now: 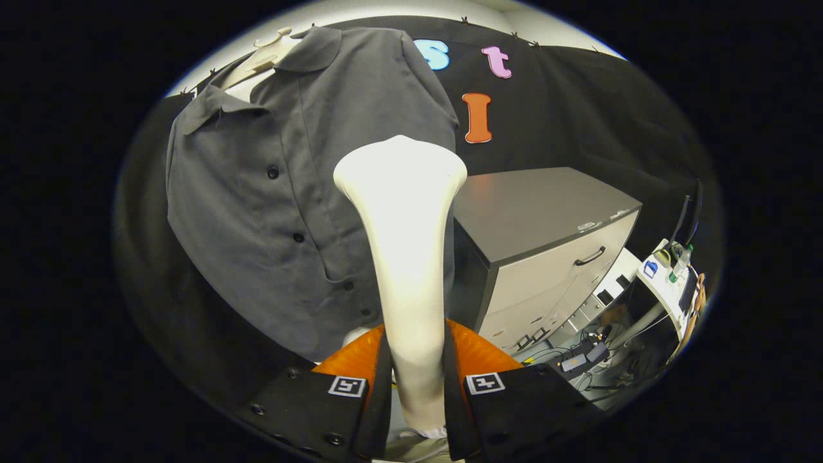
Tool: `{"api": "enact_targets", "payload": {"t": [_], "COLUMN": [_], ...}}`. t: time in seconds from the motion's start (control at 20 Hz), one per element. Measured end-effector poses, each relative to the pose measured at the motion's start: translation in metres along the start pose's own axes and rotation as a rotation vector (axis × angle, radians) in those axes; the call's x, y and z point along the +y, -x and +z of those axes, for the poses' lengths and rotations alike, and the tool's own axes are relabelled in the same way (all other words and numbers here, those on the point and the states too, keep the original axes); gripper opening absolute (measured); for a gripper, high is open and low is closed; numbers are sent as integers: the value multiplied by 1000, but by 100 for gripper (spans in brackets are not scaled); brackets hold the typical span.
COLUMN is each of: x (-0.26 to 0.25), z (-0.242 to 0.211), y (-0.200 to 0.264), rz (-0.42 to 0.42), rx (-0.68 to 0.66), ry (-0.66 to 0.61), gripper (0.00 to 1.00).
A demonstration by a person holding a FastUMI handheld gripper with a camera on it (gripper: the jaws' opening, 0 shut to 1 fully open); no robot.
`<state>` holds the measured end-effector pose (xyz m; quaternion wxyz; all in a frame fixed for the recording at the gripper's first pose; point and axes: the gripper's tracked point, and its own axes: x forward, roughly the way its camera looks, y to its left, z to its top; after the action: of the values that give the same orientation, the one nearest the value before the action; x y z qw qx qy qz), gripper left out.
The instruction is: Iron the clothes twice with a garment steamer, once on the left side and once on the right side.
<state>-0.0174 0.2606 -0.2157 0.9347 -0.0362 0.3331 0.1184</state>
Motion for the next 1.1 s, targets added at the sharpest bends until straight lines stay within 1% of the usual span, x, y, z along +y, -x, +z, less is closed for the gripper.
{"api": "enact_targets", "payload": {"t": [0.05, 0.25, 0.5, 0.9, 1.1], "x": [5, 36, 70, 125, 160], "z": [10, 43, 66, 79, 79], "y": [5, 22, 28, 30, 34], "rz": [7, 50, 77, 124, 171], "rx": [-32, -90, -146, -191, -195], "ry": [-10, 9, 34, 101, 137], "gripper": [43, 43, 43, 43, 43]}}
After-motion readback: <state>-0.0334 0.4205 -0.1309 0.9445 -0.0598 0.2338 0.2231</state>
